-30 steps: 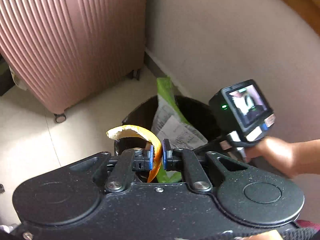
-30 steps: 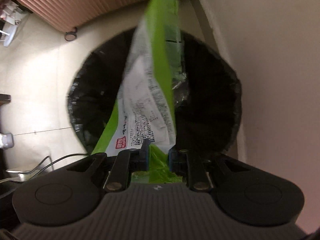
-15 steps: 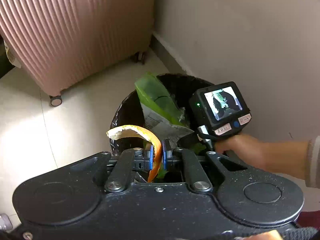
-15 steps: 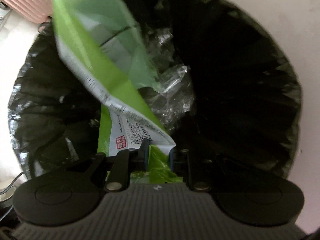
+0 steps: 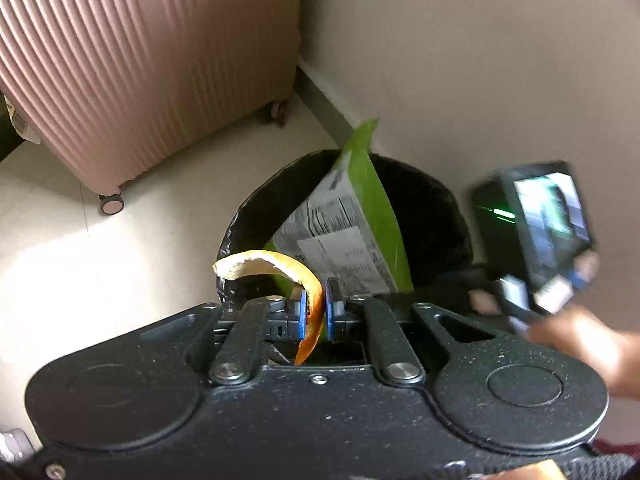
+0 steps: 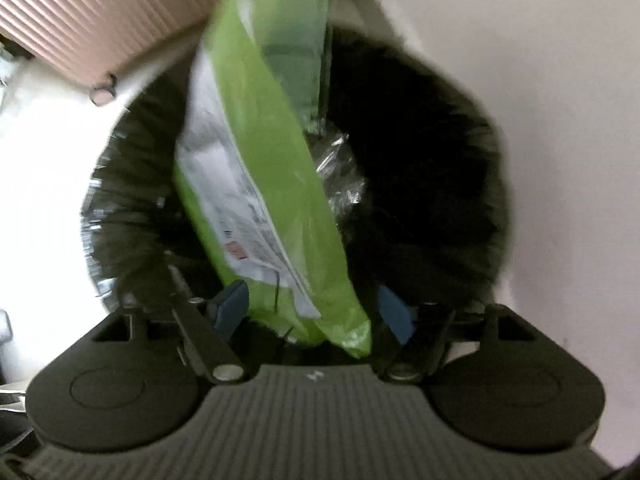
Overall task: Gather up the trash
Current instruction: 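Open the right tool to drop the green bag while the left tool releases the orange peel into the bin, then move both open tools up from the bin back over the blue mat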
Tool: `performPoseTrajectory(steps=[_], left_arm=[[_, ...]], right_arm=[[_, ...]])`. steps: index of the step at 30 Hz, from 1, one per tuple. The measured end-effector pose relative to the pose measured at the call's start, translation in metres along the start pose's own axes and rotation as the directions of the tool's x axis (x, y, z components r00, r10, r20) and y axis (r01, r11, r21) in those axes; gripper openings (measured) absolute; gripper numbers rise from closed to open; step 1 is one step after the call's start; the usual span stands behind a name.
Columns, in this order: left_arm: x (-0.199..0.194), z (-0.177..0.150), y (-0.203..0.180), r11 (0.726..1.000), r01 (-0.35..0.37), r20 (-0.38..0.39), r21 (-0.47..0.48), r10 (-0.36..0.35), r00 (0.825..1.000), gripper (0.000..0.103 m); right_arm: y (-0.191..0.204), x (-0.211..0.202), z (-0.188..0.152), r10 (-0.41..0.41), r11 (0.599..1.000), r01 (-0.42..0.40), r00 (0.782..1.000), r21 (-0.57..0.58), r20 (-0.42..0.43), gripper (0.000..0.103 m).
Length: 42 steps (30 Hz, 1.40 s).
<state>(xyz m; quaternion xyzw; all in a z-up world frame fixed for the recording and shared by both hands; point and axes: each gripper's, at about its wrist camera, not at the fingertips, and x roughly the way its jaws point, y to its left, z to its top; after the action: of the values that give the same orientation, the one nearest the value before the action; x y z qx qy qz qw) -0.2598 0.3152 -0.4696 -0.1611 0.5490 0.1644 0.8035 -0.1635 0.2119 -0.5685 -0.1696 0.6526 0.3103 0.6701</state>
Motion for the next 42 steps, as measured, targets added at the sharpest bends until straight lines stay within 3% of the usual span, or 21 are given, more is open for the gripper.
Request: performPoseTrajectory(steps=[15, 20, 25, 34, 39, 42], left_arm=[[-0.009, 0.040, -0.022, 1.000, 0.017, -0.072, -0.006, -0.017, 0.997, 0.016], [-0.010, 0.049, -0.034, 1.000, 0.001, -0.092, 0.005, -0.001, 0.996, 0.041], [-0.021, 0.056, -0.048, 0.999, -0.022, -0.102, 0.049, 0.027, 0.994, 0.044], [-0.093, 0.083, -0.077, 0.995, -0.031, -0.038, 0.091, 0.035, 0.999, 0.050], [-0.156, 0.109, -0.104, 0.993, -0.031, 0.032, 0.112, 0.028, 0.999, 0.053], [-0.197, 0.129, -0.123, 0.993, -0.016, 0.084, 0.121, 0.005, 0.996, 0.057]], right_arm=[[-0.027, -0.198, -0.059, -0.020, 0.996, 0.003, 0.978, 0.084, 0.207, 0.087], [-0.035, -0.237, -0.068, -0.053, 0.994, 0.027, 0.964, 0.104, 0.261, 0.087], [-0.036, -0.260, -0.071, -0.067, 0.994, 0.039, 0.951, 0.097, 0.301, 0.087], [-0.041, -0.324, -0.072, -0.033, 0.998, 0.006, 0.911, 0.067, 0.410, 0.087], [-0.053, -0.378, -0.073, -0.001, 0.998, -0.028, 0.873, 0.051, 0.488, 0.087], [-0.065, -0.418, -0.074, 0.015, 0.997, -0.051, 0.838, 0.051, 0.546, 0.087]])
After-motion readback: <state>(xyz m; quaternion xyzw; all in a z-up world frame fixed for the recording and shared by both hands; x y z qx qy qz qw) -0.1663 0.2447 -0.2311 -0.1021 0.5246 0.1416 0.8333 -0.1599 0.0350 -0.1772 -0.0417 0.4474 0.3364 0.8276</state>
